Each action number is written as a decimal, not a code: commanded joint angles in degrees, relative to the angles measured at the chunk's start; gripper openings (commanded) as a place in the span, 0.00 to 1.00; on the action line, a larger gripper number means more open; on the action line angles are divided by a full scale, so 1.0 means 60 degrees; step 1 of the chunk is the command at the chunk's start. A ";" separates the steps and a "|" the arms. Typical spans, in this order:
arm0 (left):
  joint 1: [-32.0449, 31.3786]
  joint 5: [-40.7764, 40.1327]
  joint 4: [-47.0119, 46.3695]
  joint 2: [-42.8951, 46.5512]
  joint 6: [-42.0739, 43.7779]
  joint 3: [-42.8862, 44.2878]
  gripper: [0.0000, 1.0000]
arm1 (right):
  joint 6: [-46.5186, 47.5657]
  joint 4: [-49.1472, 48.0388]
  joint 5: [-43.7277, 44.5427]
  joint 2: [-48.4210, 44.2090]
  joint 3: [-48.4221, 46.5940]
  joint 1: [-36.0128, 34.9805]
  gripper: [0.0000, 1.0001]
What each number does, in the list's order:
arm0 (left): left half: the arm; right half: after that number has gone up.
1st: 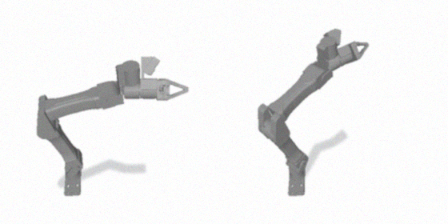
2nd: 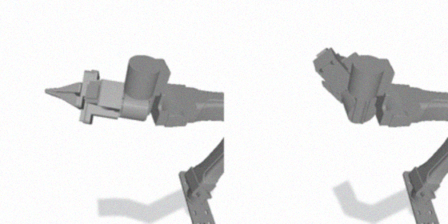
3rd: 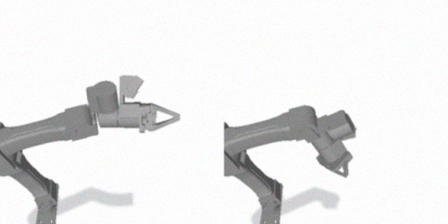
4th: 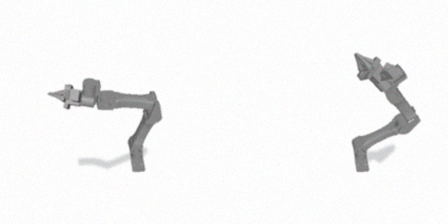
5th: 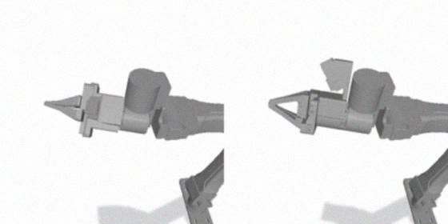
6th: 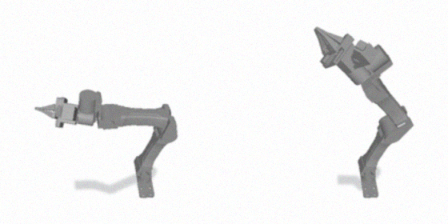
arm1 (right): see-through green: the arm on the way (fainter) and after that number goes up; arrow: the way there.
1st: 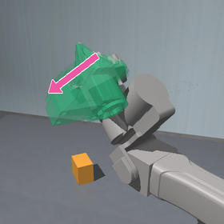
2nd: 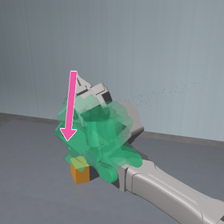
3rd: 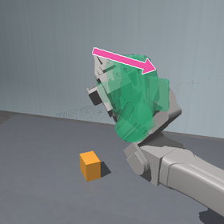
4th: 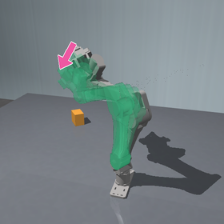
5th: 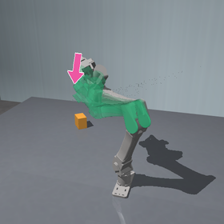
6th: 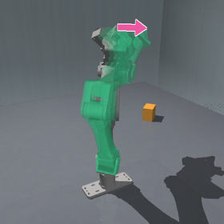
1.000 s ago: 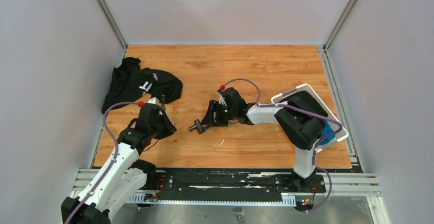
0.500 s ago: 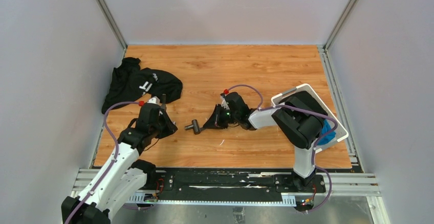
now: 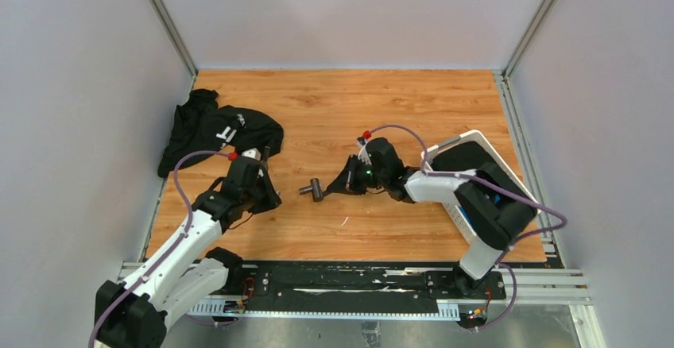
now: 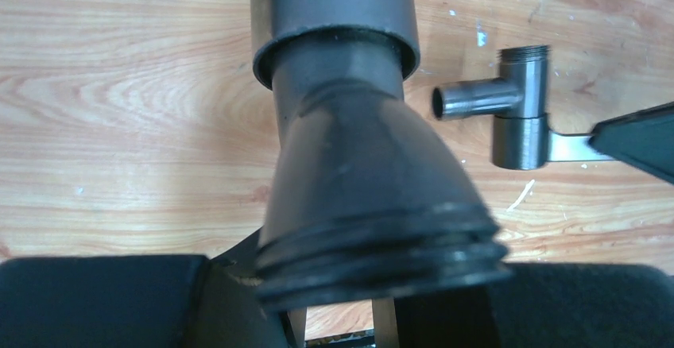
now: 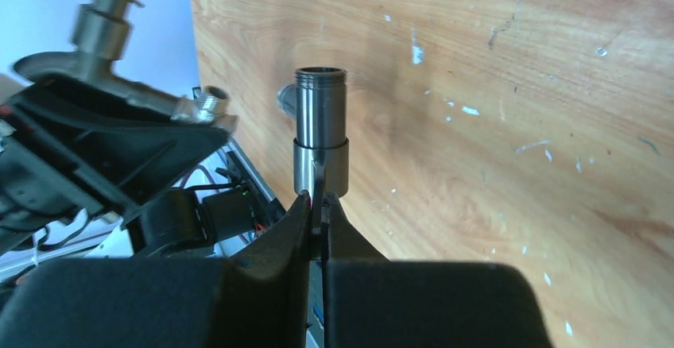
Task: Install the water faucets
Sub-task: Pick up the water faucet from the center of the board.
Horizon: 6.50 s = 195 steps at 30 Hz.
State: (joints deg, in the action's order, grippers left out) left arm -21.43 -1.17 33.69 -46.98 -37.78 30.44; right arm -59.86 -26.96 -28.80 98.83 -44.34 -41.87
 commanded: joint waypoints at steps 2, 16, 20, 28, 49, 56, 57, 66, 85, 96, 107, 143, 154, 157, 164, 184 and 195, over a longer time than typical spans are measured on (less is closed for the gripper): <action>-0.1191 -0.0841 -0.1163 -0.0931 0.0246 0.0737 0.00 | 0.2061 0.3292 0.1306 -0.2253 -0.0443 0.0255 0.00; -0.3311 -0.2340 -0.3388 -0.4198 -0.0103 0.0954 0.00 | 0.4553 0.8654 0.6902 -0.6483 -0.0329 0.0272 0.00; -0.3313 -0.2097 -0.2682 -0.5219 0.0062 0.1658 0.00 | 0.4586 0.8654 0.7078 -0.6828 -0.0033 0.0283 0.00; -0.3400 -0.2698 -0.3791 -0.5517 -0.0040 0.1280 0.00 | 0.4499 0.8646 0.6997 -0.6871 0.0120 0.0283 0.00; -0.3910 -0.4613 -0.8575 -0.5532 0.1702 -0.1482 0.00 | 0.4306 0.8569 0.6876 -0.7016 0.0230 0.0298 0.00; -0.4001 -0.4465 -0.9932 -0.6320 0.1602 -0.2210 0.00 | 0.4306 0.8603 0.6880 -0.7132 0.0277 0.0298 0.00; -0.4001 -0.4392 -0.9954 -0.6375 0.1535 -0.2215 0.00 | 0.4307 0.8608 0.6889 -0.7157 0.0284 0.0300 0.00; -0.4016 -0.3602 -1.0014 -0.7117 0.1468 -0.1915 0.00 | 0.4354 0.8649 0.6941 -0.7268 0.0278 0.0298 0.00; -0.3825 -0.1438 -0.0993 -0.6731 0.1515 0.2717 0.00 | 0.4559 0.9011 0.6998 -0.7694 0.0057 0.0316 0.00; -0.3274 -0.0479 0.0852 -0.7796 0.2454 0.4797 0.09 | 0.4501 0.9115 0.6943 -0.7909 0.0138 0.0319 0.00; -0.3254 -0.0448 0.0558 -0.8468 0.2374 0.5158 0.48 | 0.4502 0.9260 0.6989 -0.8209 0.0300 0.0313 0.00; -0.2985 0.6545 -0.3292 0.0460 0.2519 0.2337 0.76 | 0.6366 0.4610 -0.2542 -0.8767 0.0461 0.0443 0.00; -0.2948 0.7351 -0.4781 0.0795 0.1240 0.1509 0.73 | 0.4697 0.2159 -0.3147 -0.8579 0.0916 0.0483 0.00; -0.2936 0.7489 -0.4977 0.0773 0.1066 0.1386 0.65 | 0.4573 0.1991 -0.3117 -0.8590 0.0986 0.0485 0.00; -0.2698 0.7635 -0.4942 0.1145 0.1042 0.1236 0.45 | 0.4503 0.1946 -0.3143 -0.8676 0.1082 0.0504 0.00; -0.2616 0.9190 -0.3805 0.0638 0.2294 0.2219 0.00 | 0.6500 0.4607 -0.5360 -0.6607 -0.1458 0.0274 0.79; -0.2615 0.9237 -0.3189 0.0541 0.2916 0.2504 0.00 | 0.5815 0.3382 -0.5674 -0.5525 -0.1198 -0.1008 0.76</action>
State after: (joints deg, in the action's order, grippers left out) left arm -37.45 52.49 13.61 -43.79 -22.65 42.74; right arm -23.24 -3.16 -60.31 65.47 -51.79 -45.67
